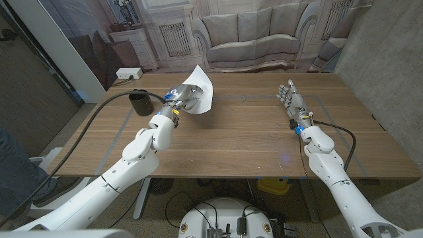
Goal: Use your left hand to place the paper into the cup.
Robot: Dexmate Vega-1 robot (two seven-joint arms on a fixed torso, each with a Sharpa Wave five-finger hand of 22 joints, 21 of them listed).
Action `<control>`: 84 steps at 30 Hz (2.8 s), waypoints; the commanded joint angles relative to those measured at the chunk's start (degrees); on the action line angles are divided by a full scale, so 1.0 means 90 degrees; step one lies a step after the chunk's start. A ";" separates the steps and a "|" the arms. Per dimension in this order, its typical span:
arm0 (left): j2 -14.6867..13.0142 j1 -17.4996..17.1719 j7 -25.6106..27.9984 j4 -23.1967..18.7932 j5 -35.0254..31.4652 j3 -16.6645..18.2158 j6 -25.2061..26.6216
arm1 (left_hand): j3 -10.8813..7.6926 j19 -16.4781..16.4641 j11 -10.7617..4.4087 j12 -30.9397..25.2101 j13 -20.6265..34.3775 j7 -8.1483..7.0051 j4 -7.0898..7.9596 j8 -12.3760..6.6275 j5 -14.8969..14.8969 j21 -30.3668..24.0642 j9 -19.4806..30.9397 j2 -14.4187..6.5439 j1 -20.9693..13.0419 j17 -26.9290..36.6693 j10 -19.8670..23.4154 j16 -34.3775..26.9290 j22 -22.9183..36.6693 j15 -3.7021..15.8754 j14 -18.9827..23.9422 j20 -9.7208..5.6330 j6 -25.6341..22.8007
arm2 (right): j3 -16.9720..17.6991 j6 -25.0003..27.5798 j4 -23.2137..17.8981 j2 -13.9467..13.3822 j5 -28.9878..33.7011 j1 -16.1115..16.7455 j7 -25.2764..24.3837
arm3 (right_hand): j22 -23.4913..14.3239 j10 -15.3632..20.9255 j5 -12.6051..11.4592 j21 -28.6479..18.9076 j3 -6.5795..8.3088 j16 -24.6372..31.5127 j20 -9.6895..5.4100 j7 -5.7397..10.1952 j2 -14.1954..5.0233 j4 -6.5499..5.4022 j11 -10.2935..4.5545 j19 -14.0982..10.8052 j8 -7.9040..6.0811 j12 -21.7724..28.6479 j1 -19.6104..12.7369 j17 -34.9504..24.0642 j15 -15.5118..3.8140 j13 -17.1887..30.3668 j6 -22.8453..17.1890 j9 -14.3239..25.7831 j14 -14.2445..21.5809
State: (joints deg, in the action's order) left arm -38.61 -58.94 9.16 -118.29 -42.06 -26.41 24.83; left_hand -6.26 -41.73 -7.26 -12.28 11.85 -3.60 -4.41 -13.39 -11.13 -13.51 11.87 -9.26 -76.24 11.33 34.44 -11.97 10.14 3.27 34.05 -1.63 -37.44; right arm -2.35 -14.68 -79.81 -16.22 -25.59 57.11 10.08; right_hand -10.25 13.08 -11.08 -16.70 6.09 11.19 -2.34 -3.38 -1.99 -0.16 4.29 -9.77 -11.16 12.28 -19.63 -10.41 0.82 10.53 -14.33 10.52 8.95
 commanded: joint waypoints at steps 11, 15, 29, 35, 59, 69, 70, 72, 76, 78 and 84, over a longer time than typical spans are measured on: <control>-0.0211 -0.0116 -0.0059 -0.0183 -0.0189 0.0245 0.0260 | -0.0068 -0.0007 -0.0042 0.0016 0.0035 -0.0027 0.0025 0.0020 0.0021 0.0035 0.0006 0.0015 0.0046 0.0015 0.0076 0.0029 0.0016 0.0645 0.0044 0.0040 -0.0064 | -0.0013 -0.0015 0.0082 0.0056 0.0015 -0.0029 0.0024 | -0.0025 0.0048 -0.0006 0.0019 -0.0003 -0.0036 -0.0116 -0.0004 -0.0029 0.0024 0.0001 -0.0052 -0.0002 -0.0019 -0.0044 -0.0020 -0.0008 0.0016 -0.0024 0.0038 0.0024; -0.0239 -0.0142 -0.0012 -0.0151 -0.0165 0.0318 0.0226 | -0.0073 -0.0007 -0.0052 0.0014 0.0035 -0.0028 0.0028 0.0020 0.0021 0.0038 0.0006 0.0015 0.0050 0.0015 0.0088 0.0030 0.0016 0.0655 0.0046 0.0041 -0.0076 | -0.0016 0.0018 0.0059 0.0067 0.0015 -0.0022 -0.0004 | -0.0025 0.0054 -0.0007 0.0026 -0.0004 -0.0036 -0.0115 -0.0002 -0.0030 0.0027 0.0003 -0.0054 -0.0002 -0.0017 -0.0046 -0.0019 -0.0009 0.0016 -0.0026 0.0038 0.0024; -0.0358 -0.0256 0.0126 -0.0099 -0.0115 0.0577 0.0170 | -0.0100 0.0000 -0.0069 0.0019 0.0037 -0.0040 0.0044 0.0018 0.0022 0.0053 0.0005 0.0014 0.0067 0.0016 0.0115 0.0026 0.0017 0.0691 0.0081 0.0039 -0.0127 | -0.0041 0.0016 0.0081 0.0103 0.0046 -0.0014 -0.0052 | -0.0026 0.0051 -0.0006 0.0046 -0.0006 -0.0036 -0.0115 0.0002 -0.0038 0.0031 0.0008 -0.0062 -0.0001 -0.0018 -0.0044 -0.0020 -0.0009 0.0016 -0.0023 0.0038 0.0026; -0.0360 -0.0351 0.0281 -0.0085 -0.0136 0.0652 0.0149 | -0.0113 0.0000 -0.0083 0.0025 0.0037 -0.0048 0.0048 0.0024 0.0023 0.0058 0.0005 0.0016 0.0072 0.0016 0.0120 0.0032 0.0017 0.0692 0.0081 0.0037 -0.0137 | -0.0058 0.0022 0.0080 0.0114 0.0060 -0.0020 -0.0062 | -0.0026 0.0055 -0.0006 0.0055 -0.0009 -0.0036 -0.0114 -0.0006 -0.0040 0.0033 0.0002 -0.0067 -0.0002 -0.0017 -0.0042 -0.0020 -0.0014 0.0016 -0.0025 0.0038 0.0027; -0.0405 -0.0631 0.0552 -0.0009 -0.0065 0.1072 0.0132 | -0.0155 0.0044 -0.0109 0.0038 0.0038 -0.0065 0.0073 0.0040 0.0027 0.0090 0.0003 0.0011 0.0099 0.0016 0.0139 0.0045 0.0018 0.0709 0.0074 0.0036 -0.0163 | -0.0133 0.0070 0.0172 0.0173 0.0111 -0.0100 -0.0090 | -0.0028 0.0045 -0.0006 0.0088 -0.0012 -0.0036 -0.0115 -0.0008 -0.0057 0.0039 0.0006 -0.0083 -0.0002 -0.0021 -0.0039 -0.0020 -0.0011 0.0016 -0.0024 0.0038 0.0029; -0.0433 -0.0647 0.0627 0.0120 -0.0059 0.1218 0.0112 | -0.0173 0.0057 -0.0126 0.0041 0.0038 -0.0073 0.0079 0.0040 0.0029 0.0099 0.0002 0.0012 0.0106 0.0016 0.0149 0.0047 0.0018 0.0716 0.0079 0.0031 -0.0189 | -0.0140 0.0055 0.0293 0.0200 0.0121 -0.0176 -0.0061 | -0.0029 0.0046 -0.0005 0.0103 -0.0014 -0.0038 -0.0117 -0.0009 -0.0063 0.0044 0.0013 -0.0089 -0.0003 -0.0021 -0.0041 -0.0020 -0.0011 0.0016 -0.0026 0.0038 0.0029; -0.0435 -0.0647 0.0631 0.0134 -0.0053 0.1234 0.0107 | -0.0175 0.0058 -0.0127 0.0043 0.0038 -0.0076 0.0080 0.0040 0.0029 0.0100 0.0002 0.0012 0.0107 0.0016 0.0147 0.0047 0.0018 0.0723 0.0081 0.0029 -0.0192 | -0.0139 0.0060 0.0295 0.0203 0.0118 -0.0178 -0.0060 | -0.0029 0.0049 -0.0005 0.0105 -0.0014 -0.0038 -0.0118 -0.0005 -0.0064 0.0044 0.0015 -0.0089 -0.0001 -0.0020 -0.0041 -0.0020 -0.0007 0.0016 -0.0023 0.0038 0.0029; -0.0445 -0.0646 0.0650 0.0171 -0.0055 0.1260 0.0093 | -0.0178 0.0057 -0.0117 0.0041 0.0038 -0.0078 0.0081 0.0042 0.0029 0.0101 0.0002 0.0013 0.0108 0.0015 0.0154 0.0047 0.0018 0.0723 0.0082 0.0030 -0.0194 | -0.0138 0.0066 0.0302 0.0207 0.0121 -0.0182 -0.0065 | -0.0029 0.0050 -0.0005 0.0107 -0.0014 -0.0037 -0.0118 -0.0005 -0.0065 0.0045 0.0005 -0.0091 -0.0002 -0.0019 -0.0041 -0.0020 -0.0007 0.0016 -0.0025 0.0038 0.0031; -0.0474 -0.0637 0.0647 0.0224 -0.0094 0.1289 0.0111 | -0.0184 0.0059 -0.0122 0.0040 0.0038 -0.0091 0.0084 0.0039 0.0030 0.0103 0.0002 0.0014 0.0112 0.0015 0.0164 0.0047 0.0017 0.0726 0.0088 0.0026 -0.0210 | -0.0145 0.0079 0.0308 0.0198 0.0139 -0.0187 -0.0062 | -0.0029 0.0051 -0.0005 0.0113 -0.0015 -0.0037 -0.0116 -0.0004 -0.0067 0.0046 0.0011 -0.0093 -0.0003 -0.0019 -0.0040 -0.0020 -0.0006 0.0016 -0.0027 0.0038 0.0032; -0.0479 -0.0642 0.0655 0.0248 -0.0087 0.1319 0.0104 | -0.0186 0.0057 -0.0126 0.0039 0.0038 -0.0091 0.0085 0.0035 0.0030 0.0103 0.0001 0.0016 0.0114 0.0015 0.0169 0.0044 0.0017 0.0739 0.0097 0.0024 -0.0226 | -0.0145 0.0082 0.0316 0.0199 0.0140 -0.0190 -0.0060 | -0.0029 0.0055 -0.0005 0.0115 -0.0015 -0.0037 -0.0117 -0.0007 -0.0068 0.0046 0.0013 -0.0096 -0.0003 -0.0017 -0.0040 -0.0020 -0.0010 0.0016 -0.0027 0.0038 0.0032; -0.0533 -0.0696 0.0675 0.0273 -0.0136 0.1422 0.0135 | -0.0195 0.0059 -0.0123 0.0043 0.0038 -0.0093 0.0090 0.0036 0.0030 0.0106 0.0001 0.0015 0.0120 0.0014 0.0169 0.0045 0.0018 0.0744 0.0101 0.0019 -0.0237 | -0.0143 0.0102 0.0303 0.0206 0.0154 -0.0187 -0.0093 | -0.0030 0.0050 -0.0004 0.0123 -0.0018 -0.0038 -0.0119 -0.0004 -0.0070 0.0047 0.0009 -0.0098 -0.0003 -0.0020 -0.0037 -0.0020 -0.0005 0.0016 -0.0026 0.0038 0.0030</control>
State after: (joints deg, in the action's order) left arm -42.76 -64.68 14.89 -116.66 -42.74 -15.10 25.86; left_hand -7.52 -41.51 -8.29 -12.09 11.98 -4.50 -3.61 -12.95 -11.13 -12.88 11.73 -9.04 -75.54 11.31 35.46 -11.53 10.14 3.40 34.54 -1.43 -38.96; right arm -3.58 -14.03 -77.28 -14.45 -24.47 55.57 9.42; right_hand -10.25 13.08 -11.08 -15.67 5.93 11.19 -2.02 -3.38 -2.21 0.00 4.29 -10.07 -11.16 12.28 -19.87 -10.41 0.82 10.53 -14.33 10.52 8.95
